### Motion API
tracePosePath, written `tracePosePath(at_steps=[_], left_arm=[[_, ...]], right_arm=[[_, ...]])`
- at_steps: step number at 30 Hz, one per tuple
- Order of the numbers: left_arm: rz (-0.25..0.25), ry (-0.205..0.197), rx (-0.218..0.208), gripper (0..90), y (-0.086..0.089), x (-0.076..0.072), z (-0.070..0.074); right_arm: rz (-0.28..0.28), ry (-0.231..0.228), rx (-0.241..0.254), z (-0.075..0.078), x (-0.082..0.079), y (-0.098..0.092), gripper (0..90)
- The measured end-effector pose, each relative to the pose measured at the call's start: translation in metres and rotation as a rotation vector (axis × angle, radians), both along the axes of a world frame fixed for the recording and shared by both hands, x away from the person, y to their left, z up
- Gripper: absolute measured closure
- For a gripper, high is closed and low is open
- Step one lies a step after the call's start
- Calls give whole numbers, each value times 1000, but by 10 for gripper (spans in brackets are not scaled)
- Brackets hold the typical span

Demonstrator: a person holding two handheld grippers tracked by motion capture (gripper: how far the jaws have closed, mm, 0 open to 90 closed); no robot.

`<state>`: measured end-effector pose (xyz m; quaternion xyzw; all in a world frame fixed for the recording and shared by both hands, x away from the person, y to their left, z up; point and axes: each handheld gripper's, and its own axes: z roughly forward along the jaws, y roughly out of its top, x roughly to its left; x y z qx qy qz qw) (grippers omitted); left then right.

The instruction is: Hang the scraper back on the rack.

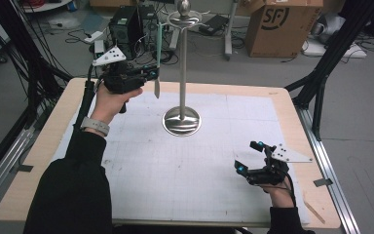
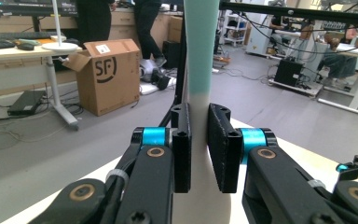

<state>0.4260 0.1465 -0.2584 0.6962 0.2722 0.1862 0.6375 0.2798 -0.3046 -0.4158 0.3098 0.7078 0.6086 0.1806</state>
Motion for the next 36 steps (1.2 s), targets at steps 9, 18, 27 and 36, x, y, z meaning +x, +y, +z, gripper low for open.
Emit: tracePosePath(at_steps=[9, 18, 27, 36], left_arm=[[25, -23, -2, 571, 4, -10, -1], [36, -54, 15, 339, 17, -27, -18], [11, -92, 33, 158, 26, -43, -29], [-7, 32, 12, 16, 44, -52, -52]], right_arm=[[3, 2, -5, 0, 0, 1, 3], [9, 2, -14, -1, -1, 4, 3], [5, 4, -19, -1, 0, 4, 3], [4, 5, -20, -1, 0, 3, 3]])
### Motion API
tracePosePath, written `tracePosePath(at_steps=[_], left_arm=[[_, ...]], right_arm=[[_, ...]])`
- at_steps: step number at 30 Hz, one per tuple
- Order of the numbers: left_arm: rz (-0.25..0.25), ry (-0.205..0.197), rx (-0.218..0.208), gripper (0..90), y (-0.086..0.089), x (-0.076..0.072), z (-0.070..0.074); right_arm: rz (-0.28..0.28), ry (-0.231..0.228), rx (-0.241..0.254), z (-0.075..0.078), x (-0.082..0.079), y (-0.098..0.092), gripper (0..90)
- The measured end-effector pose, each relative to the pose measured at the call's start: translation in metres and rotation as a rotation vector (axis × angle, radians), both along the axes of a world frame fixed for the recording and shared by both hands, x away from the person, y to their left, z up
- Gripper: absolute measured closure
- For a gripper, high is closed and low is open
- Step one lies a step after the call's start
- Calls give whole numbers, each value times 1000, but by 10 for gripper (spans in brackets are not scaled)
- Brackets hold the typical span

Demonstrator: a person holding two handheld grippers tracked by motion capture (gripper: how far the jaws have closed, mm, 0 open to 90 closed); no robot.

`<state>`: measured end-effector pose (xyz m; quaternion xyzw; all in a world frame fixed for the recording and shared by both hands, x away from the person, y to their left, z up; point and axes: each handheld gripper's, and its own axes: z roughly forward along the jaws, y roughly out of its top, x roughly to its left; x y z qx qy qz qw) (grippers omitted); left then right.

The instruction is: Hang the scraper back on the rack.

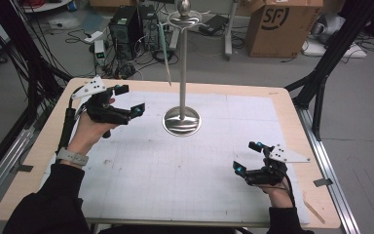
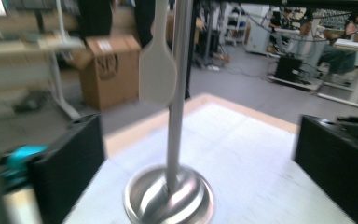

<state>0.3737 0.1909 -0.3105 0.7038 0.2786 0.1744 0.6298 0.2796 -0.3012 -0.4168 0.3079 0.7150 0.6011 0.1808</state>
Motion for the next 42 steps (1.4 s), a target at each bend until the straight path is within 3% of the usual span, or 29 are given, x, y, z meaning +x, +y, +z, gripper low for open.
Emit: tracePosePath(at_steps=[9, 13, 16, 23, 29, 33, 42], left_arm=[[1, -35, 3, 16, 14, -22, -22], [17, -63, -34, 17, 23, -36, -29], [32, -77, -30, 16, 30, -44, -35], [76, -80, -34, 16, 43, -59, -54], [110, -48, -66, 17, 57, -69, -72], [118, -59, -44, 16, 62, -77, -79], [124, -78, -84, 17, 73, -94, -97]], right_arm=[[0, 5, -9, -1, 0, 2, 3], [-2, 3, -4, 0, 0, 1, 3], [-4, 3, -5, 0, 0, 1, 3], [-2, -11, -1, 1, -1, 2, 3], [-4, -6, -4, 1, -1, 2, 3], [-10, -9, -7, 1, -1, 1, 3], [-16, -27, -4, 1, -2, 0, 3]])
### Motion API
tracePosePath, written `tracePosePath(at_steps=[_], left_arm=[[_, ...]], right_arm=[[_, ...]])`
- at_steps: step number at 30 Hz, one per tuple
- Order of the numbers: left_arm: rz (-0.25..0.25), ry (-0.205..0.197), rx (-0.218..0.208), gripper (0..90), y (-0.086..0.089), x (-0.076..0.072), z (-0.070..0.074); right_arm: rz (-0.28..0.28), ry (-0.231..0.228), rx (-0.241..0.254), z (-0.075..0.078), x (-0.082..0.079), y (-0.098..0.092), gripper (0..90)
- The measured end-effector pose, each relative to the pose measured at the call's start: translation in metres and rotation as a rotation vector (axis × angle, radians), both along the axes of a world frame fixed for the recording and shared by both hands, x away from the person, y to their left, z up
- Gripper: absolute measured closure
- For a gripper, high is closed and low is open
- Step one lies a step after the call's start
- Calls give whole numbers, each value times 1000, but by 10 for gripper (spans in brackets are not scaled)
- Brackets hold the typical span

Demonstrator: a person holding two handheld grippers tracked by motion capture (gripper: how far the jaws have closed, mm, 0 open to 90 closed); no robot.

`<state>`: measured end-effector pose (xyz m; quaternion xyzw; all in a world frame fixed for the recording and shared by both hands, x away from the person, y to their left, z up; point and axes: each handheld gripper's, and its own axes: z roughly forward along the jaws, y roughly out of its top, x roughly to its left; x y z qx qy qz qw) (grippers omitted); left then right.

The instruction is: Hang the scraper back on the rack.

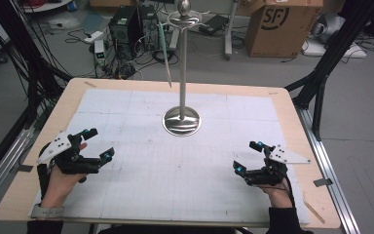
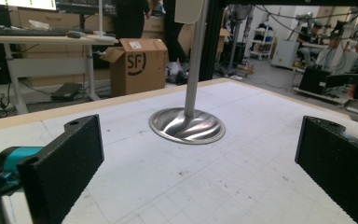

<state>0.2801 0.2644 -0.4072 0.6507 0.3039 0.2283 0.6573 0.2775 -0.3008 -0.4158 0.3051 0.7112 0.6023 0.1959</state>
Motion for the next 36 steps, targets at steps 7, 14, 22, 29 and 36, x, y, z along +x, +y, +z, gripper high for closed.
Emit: tracePosePath(at_steps=[7, 14, 22, 29, 36], left_arm=[[-56, -39, -31, 17, 3, -12, -9], [-72, -31, 11, 16, 1, -20, -17], [-50, -25, 8, 17, 2, -25, -24], [-5, -16, 14, 17, 8, -26, -24], [20, -5, 10, 16, 17, -31, -25]], right_arm=[[5, -17, 7, 1, -1, 0, 3], [36, -50, 36, 3, -3, -1, 3], [39, -61, 38, 4, -5, -1, 3], [37, -56, 35, 3, -4, 0, 3], [39, -52, 24, 2, -3, 1, 3]])
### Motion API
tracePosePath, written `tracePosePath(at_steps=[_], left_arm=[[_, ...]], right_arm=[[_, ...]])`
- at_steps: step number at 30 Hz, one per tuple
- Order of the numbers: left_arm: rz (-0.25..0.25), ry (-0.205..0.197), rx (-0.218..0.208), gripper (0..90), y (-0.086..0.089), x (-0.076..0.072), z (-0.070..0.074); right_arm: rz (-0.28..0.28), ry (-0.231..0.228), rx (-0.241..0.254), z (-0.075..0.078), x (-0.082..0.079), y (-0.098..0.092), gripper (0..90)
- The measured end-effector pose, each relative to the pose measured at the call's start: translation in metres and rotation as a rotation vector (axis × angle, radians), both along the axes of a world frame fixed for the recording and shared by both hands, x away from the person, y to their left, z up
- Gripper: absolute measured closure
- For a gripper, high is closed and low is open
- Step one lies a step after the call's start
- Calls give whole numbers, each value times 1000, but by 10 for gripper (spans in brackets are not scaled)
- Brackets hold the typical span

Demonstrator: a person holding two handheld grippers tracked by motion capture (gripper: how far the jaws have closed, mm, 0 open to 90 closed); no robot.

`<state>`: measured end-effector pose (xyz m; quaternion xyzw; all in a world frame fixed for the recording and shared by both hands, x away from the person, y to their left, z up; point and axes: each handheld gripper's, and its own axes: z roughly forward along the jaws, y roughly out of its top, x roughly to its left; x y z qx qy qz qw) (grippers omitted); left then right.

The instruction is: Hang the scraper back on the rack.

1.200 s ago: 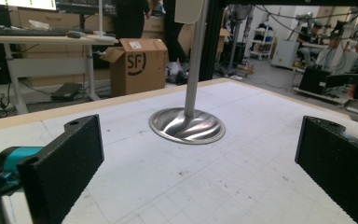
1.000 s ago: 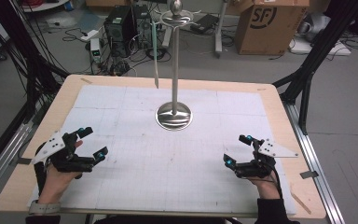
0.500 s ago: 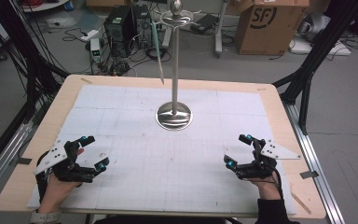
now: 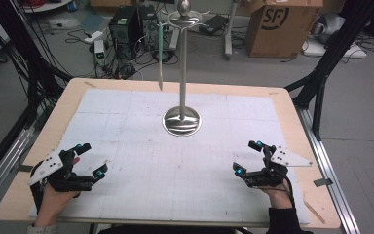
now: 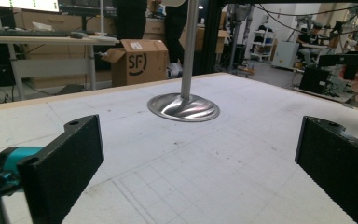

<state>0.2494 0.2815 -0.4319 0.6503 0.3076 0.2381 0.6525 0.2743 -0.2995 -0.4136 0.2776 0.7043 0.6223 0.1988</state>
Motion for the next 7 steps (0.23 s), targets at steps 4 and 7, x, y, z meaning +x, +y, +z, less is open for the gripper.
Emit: tracePosePath(at_steps=[4, 7], left_arm=[[6, 4, -6, 17, 2, 0, -2], [6, 2, -8, 17, 2, -1, -2]], right_arm=[[-2, -1, -1, 0, 0, 0, 3], [0, 6, 1, 0, 0, 1, 3]])
